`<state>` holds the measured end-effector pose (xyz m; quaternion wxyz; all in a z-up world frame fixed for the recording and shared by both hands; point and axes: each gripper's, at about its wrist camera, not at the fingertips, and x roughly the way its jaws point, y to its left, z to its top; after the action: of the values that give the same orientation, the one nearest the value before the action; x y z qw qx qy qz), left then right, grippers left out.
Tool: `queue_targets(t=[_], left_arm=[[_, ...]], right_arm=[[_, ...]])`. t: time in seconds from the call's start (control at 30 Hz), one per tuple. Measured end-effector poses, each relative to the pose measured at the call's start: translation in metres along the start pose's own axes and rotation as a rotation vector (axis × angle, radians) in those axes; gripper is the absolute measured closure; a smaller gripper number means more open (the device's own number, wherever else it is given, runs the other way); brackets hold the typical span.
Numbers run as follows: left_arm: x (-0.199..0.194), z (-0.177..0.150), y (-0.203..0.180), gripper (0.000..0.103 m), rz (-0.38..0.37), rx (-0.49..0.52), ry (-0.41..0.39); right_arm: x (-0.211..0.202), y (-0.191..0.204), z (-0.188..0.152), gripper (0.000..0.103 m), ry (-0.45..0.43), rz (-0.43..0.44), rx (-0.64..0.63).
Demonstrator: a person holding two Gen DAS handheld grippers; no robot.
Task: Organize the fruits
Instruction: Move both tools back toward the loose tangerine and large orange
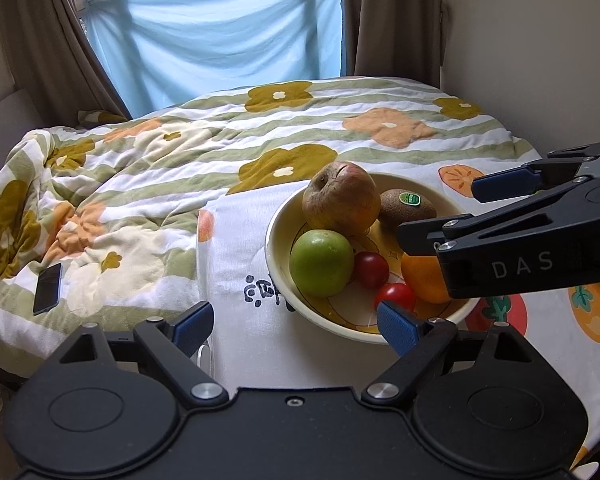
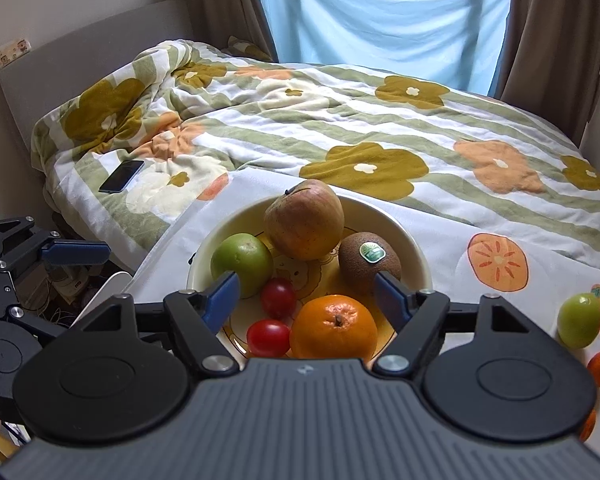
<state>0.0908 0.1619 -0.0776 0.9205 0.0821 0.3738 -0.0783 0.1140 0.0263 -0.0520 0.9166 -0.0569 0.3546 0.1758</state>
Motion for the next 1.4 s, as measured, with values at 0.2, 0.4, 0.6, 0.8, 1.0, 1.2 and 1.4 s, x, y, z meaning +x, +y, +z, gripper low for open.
queue_targets(t=[0.2,0.4,0.6,0.8,1.0,1.2,1.4], left_arm=[[-0.02,0.014,-0.012,0.01,0.017,0.008,-0.04],[-0.037,0.02,-0.038,0.0,0.056,0.022,-0.084],[-0.047,0.024,-0.078,0.0,0.082,0.004,-0.084],[-0.056,0.029,-0.132,0.0,0.049,-0.037,-0.101],[-0.055,0.031,-0.19,0.0,0.007,-0.059,-0.114],[-0.039,0.029,-0.247,0.001,-0.028,-0.054,-0.099],[-0.006,0.025,-0.296,0.01,-0.067,-0.025,-0.06]], right_arm=[[-0.028,-0.016,0.004,0.0,-0.032,-0.027,0.06],[-0.056,-0.044,-0.004,0.0,-0.058,-0.05,0.098],[-0.094,-0.087,-0.022,0.0,-0.093,-0.078,0.089],[-0.125,-0.142,-0.045,0.0,-0.1,-0.101,0.094],[-0.146,-0.2,-0.074,0.0,-0.097,-0.154,0.103],[-0.15,-0.259,-0.102,0.0,-0.075,-0.18,0.142],[-0.137,-0.305,-0.129,0.0,-0.049,-0.194,0.154]])
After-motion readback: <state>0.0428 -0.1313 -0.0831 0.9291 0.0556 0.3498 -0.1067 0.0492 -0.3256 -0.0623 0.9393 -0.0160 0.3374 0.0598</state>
